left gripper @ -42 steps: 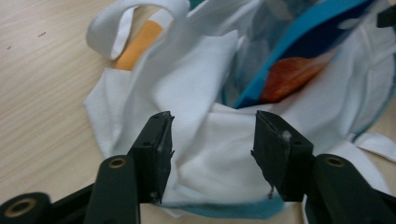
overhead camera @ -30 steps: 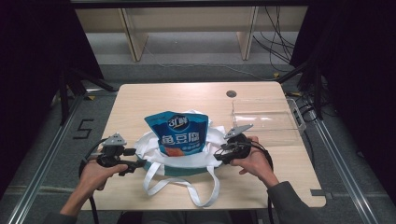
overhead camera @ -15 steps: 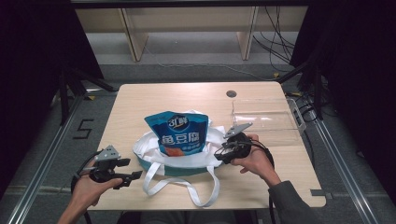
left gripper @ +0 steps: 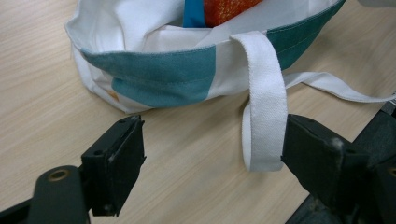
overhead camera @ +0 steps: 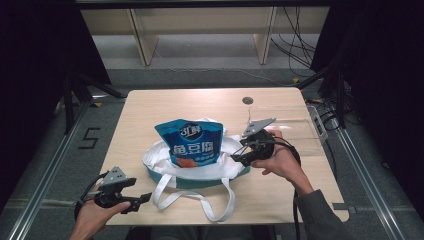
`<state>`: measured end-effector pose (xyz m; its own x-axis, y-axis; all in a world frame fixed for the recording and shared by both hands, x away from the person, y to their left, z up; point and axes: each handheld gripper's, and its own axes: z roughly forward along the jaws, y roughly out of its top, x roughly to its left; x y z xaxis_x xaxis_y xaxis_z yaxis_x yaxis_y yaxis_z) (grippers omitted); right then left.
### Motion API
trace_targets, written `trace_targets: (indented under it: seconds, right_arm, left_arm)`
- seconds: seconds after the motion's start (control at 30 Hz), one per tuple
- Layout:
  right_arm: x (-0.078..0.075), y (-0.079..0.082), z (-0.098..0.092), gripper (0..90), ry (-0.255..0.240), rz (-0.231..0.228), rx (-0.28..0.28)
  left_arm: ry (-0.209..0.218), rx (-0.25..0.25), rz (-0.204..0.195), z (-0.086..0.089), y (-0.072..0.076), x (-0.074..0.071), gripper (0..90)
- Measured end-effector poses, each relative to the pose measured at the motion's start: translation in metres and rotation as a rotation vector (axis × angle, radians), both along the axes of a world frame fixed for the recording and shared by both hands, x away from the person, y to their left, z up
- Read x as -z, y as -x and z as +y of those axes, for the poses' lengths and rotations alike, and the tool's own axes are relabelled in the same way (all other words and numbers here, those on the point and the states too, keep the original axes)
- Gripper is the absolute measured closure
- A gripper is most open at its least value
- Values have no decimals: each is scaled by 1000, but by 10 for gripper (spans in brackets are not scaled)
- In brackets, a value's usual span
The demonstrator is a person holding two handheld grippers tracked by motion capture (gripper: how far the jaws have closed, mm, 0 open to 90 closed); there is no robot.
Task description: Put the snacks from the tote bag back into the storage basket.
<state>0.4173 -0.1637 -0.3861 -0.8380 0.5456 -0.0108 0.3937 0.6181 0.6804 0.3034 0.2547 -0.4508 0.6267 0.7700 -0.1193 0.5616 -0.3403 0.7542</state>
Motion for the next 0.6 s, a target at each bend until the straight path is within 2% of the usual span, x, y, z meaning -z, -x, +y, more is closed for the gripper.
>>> trace_targets:
  seconds: [0.07,0.1,0.17,0.23,0.27,0.3,0.37,0.4,0.5,0.53,0.57,0.6]
  right_arm:
    - [-9,-1,4,358,2,-17,-25]
    - [-14,-1,6,352,5,-10,-27]
    - [-26,-3,11,344,16,-20,-56]
    - [-39,-6,18,333,29,-33,-76]
    - [-43,-7,20,330,31,-26,-84]
    - [-48,-7,23,328,36,-26,-83]
    - [-57,-9,30,308,43,-24,-99]
    - [-63,-11,34,308,54,-40,-115]
    - [-77,-13,42,307,73,-45,-138]
    - [-81,-14,45,307,77,-49,-143]
    - [-84,-15,47,308,77,-52,-158]
    - [-89,-15,50,308,79,-37,-147]
  left_arm:
    - [-1,-6,7,1,2,-1,191]
    - [-4,-12,8,2,3,-1,190]
    - [-9,-4,-7,2,4,1,190]
    - [-20,-3,5,2,4,0,190]
    - [-1,1,7,2,4,2,190]
    - [-22,3,9,2,3,2,190]
    - [-15,4,16,2,3,3,190]
    - [-29,9,18,3,3,3,190]
    - [-34,4,7,2,3,4,183]
    - [-48,15,10,3,3,4,176]
    - [-30,-7,20,0,4,4,177]
    - [-45,7,25,2,3,4,178]
